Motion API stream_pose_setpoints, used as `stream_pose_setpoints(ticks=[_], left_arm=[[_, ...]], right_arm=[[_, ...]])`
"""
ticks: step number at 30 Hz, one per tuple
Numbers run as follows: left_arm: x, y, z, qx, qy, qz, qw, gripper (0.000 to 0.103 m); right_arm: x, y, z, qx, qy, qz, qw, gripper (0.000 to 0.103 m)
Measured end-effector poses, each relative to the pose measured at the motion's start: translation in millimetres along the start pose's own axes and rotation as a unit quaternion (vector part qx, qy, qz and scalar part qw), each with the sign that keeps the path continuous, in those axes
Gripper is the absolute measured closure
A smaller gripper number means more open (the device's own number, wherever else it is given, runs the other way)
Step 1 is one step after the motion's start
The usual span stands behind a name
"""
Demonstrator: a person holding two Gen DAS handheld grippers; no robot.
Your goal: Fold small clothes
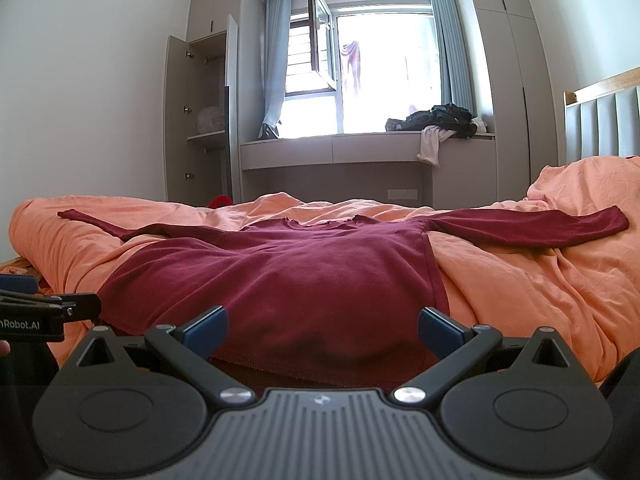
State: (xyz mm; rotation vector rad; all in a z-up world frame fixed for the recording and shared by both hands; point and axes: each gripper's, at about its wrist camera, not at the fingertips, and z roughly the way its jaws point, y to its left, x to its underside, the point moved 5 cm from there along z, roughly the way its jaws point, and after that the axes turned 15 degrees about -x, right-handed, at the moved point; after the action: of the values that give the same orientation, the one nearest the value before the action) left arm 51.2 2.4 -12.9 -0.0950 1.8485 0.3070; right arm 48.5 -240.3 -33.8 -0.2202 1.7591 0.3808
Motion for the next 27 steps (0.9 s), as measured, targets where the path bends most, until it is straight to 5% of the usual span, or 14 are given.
stream_pose_setpoints(ticks=[27], left_arm=[[-5.2,-1.4,6.3,0.000,0.008,0.011,0.9999,0.000]], right_arm=[[0.3,-0.5,0.9,0.000,0.004,0.004,1.000,0.000]])
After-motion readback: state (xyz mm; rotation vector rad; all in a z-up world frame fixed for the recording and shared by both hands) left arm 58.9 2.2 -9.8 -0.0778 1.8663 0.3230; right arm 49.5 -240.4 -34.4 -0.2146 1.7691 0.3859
